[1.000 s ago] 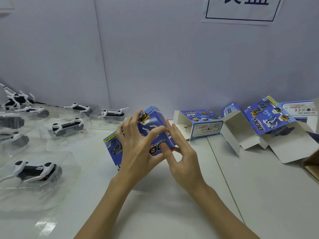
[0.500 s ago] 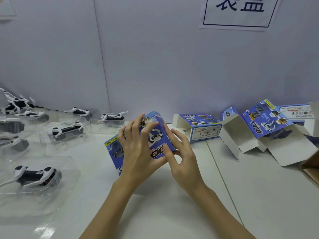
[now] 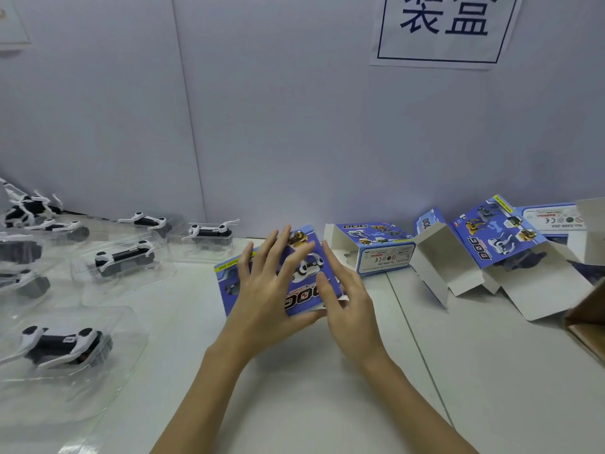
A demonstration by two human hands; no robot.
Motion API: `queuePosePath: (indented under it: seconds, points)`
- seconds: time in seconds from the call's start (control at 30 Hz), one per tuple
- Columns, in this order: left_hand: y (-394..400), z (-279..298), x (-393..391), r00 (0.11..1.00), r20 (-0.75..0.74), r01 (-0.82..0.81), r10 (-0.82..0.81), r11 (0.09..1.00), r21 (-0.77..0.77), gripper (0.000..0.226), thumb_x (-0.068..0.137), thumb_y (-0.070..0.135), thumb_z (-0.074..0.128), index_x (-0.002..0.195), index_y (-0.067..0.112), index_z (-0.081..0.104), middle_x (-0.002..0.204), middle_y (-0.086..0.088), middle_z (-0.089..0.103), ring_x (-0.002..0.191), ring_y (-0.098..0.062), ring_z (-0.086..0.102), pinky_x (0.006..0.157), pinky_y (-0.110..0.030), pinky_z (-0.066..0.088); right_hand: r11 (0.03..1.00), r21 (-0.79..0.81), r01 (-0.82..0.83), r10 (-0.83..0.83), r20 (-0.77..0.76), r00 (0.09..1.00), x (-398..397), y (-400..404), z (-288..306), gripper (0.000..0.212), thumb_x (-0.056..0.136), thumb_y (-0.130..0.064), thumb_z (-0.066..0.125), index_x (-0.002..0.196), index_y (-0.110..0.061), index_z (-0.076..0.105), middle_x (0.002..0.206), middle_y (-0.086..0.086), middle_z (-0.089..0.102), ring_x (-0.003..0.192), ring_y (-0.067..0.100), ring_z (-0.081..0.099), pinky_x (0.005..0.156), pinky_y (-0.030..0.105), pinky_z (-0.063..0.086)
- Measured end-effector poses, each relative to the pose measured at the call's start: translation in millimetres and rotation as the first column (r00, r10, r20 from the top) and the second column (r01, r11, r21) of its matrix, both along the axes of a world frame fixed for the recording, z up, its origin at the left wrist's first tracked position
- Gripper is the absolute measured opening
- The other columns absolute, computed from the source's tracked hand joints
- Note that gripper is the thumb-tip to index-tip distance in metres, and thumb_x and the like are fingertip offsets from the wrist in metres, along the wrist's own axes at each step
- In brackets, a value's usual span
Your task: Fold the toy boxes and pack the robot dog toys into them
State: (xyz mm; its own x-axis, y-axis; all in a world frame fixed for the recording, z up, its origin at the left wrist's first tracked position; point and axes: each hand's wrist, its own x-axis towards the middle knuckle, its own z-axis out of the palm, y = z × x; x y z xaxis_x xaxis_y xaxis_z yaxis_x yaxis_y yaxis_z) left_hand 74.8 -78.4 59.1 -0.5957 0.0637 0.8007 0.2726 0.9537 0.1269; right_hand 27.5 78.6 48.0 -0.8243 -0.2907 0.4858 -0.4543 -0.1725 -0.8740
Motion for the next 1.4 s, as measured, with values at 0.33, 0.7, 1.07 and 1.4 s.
queuePosePath:
  seconds: [0.33, 0.7, 1.07, 1.4]
  points:
    - [-31, -15, 5, 0.985, 0.161, -0.076, -0.063, 0.676, 0.733, 0.01, 0.088, 0.045, 0.077, 0.091, 0.035, 0.075, 0.1, 0.021, 0.076, 0.09, -0.006, 0.074, 0.08, -0.037, 0.06, 0.85, 0.437, 0.294, -0.228, -0.198, 0.953, -38, 37, -7, 0.076, 0.085, -0.078, 0.047, 0.155, -0.06, 0.025, 0.12, 0.001, 0.045, 0.103, -0.013, 0.049, 0.086, 0.02, 0.051]
    - [-41, -20, 1, 0.987, 0.154, -0.107, -0.04, 0.55, 0.828, 0.01, 0.095, 0.031, 0.075, 0.092, 0.023, 0.081, 0.092, 0.015, 0.079, 0.089, -0.017, 0.075, 0.073, -0.028, 0.055, 0.709, 0.618, 0.34, 0.003, -0.484, 0.875, -35, 41, 6, 0.109, 0.081, -0.031, 0.088, 0.163, -0.042, 0.017, 0.161, -0.006, 0.012, 0.121, 0.024, 0.06, 0.081, 0.039, 0.062]
    - [-32, -13, 4, 0.899, 0.023, 0.162, -0.438, 0.381, 0.91, 0.063, 0.079, 0.061, 0.075, 0.137, 0.042, 0.06, 0.131, 0.008, 0.071, 0.122, -0.014, 0.066, 0.09, -0.025, 0.057, 0.954, 0.165, 0.251, -0.284, 0.219, 0.933, -26, 35, 18, 0.088, 0.053, -0.095, 0.064, 0.103, -0.023, 0.066, 0.099, -0.005, 0.076, 0.08, -0.001, 0.07, 0.069, 0.021, 0.055]
    - [-28, -12, 2, 0.926, -0.046, 0.094, -0.375, 0.113, 0.989, 0.059, 0.074, 0.047, 0.088, 0.122, 0.016, 0.07, 0.109, -0.006, 0.079, 0.098, -0.025, 0.076, 0.094, -0.038, 0.055, 0.989, 0.138, 0.05, -0.097, 0.358, 0.929, -22, 33, 24, 0.058, 0.078, -0.071, 0.06, 0.122, -0.033, 0.055, 0.084, 0.0, 0.077, 0.06, 0.023, 0.07, 0.041, 0.026, 0.045]
